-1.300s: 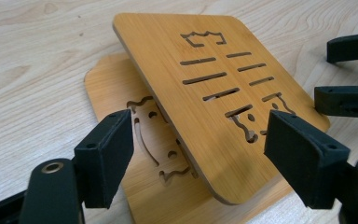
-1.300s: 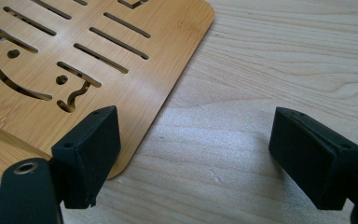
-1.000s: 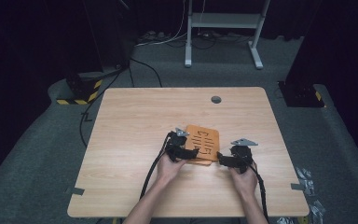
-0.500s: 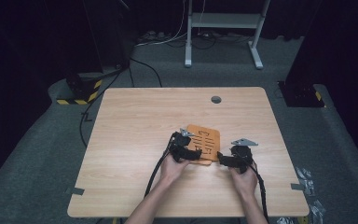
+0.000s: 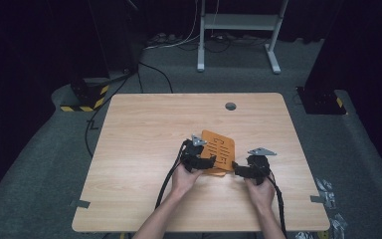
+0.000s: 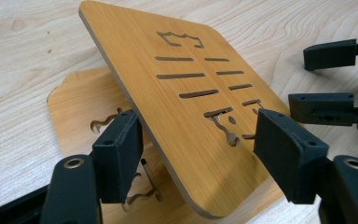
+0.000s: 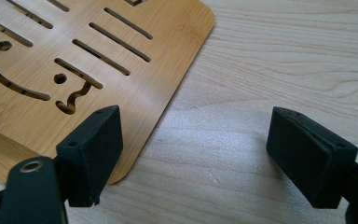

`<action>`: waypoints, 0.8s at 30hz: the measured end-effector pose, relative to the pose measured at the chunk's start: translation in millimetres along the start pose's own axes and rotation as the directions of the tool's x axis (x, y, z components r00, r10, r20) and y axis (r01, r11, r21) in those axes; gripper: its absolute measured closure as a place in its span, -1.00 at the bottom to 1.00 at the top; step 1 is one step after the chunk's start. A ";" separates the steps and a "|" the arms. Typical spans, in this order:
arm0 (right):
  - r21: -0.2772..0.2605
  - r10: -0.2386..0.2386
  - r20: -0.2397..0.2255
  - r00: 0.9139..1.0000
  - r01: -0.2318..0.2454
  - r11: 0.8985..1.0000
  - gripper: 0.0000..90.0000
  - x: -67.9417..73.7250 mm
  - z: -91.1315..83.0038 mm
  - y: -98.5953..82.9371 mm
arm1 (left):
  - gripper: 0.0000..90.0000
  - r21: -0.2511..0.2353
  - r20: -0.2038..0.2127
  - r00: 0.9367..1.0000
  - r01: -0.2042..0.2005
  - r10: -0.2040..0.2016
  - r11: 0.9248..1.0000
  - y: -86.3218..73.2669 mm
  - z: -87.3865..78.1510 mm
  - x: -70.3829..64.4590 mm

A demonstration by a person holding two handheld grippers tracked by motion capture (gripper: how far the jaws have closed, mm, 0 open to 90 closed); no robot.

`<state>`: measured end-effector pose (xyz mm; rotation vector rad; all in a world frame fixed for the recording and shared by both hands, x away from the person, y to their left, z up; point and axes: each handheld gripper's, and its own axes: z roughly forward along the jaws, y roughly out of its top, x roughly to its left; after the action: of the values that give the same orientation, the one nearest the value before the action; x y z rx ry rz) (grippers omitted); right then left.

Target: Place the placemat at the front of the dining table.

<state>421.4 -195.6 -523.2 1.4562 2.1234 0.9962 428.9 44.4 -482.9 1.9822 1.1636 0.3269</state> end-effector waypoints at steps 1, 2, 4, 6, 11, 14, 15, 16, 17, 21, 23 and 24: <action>-0.001 0.002 -0.001 1.000 -0.002 1.000 -0.59 -0.1 -0.1 0.0 | -0.24 -0.007 0.005 1.000 -0.005 0.005 1.000 0.7 -1.1 -0.4; -0.002 0.004 -0.001 1.000 -0.004 1.000 -0.59 -0.2 -0.1 0.0 | -0.22 -0.013 0.006 1.000 -0.007 0.007 1.000 1.3 -2.5 -1.3; -0.005 0.005 -0.001 1.000 -0.005 1.000 -0.57 -0.7 -0.1 -0.1 | -0.19 -0.028 0.011 1.000 -0.011 0.012 1.000 2.5 -4.9 -2.9; -0.008 0.003 0.000 1.000 -0.003 1.000 -0.57 -1.4 -0.1 0.0 | -0.15 -0.037 0.015 1.000 -0.016 0.017 0.999 3.8 -6.7 -3.8; -0.006 0.009 -0.001 1.000 -0.009 1.000 -0.56 -1.0 -0.2 0.0 | -0.08 -0.027 0.012 0.999 -0.049 0.049 0.998 7.4 -7.6 -3.2; -0.006 0.011 -0.002 1.000 -0.011 1.000 -0.55 -1.0 -0.2 0.0 | -0.05 -0.037 0.014 0.999 -0.051 0.052 0.998 10.3 -8.5 -4.9; -0.006 0.007 0.001 1.000 -0.007 1.000 -0.53 -1.1 -0.1 0.1 | -0.04 -0.040 0.014 0.999 -0.045 0.045 0.998 11.2 -8.9 -6.1; -0.007 0.004 0.006 1.000 -0.004 1.000 -0.52 -0.6 0.0 0.1 | -0.03 -0.040 0.013 0.999 -0.053 0.053 0.998 12.5 -9.1 -6.2; -0.003 0.005 0.009 1.000 -0.005 1.000 -0.51 0.4 -0.1 0.1 | -0.01 -0.037 0.019 0.999 -0.048 0.049 0.998 13.4 -9.0 -6.7; 0.010 -0.036 0.052 0.998 0.035 0.999 -0.48 5.4 1.5 0.6 | 0.06 -0.024 0.019 0.998 -0.054 0.055 0.998 15.9 -6.6 -9.2; 0.016 -0.064 0.076 0.995 0.063 0.998 -0.46 10.2 2.8 0.4 | 0.06 -0.020 0.025 0.999 -0.045 0.046 0.999 15.9 -4.6 -10.9; 0.020 -0.061 0.072 0.996 0.060 0.998 -0.47 10.0 2.5 0.6 | 0.06 -0.014 0.026 0.999 -0.043 0.044 0.999 15.8 -3.5 -11.6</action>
<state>419.5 -185.4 -523.6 1.4055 2.1166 0.8914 430.3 32.5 -467.0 1.9964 1.1003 0.3293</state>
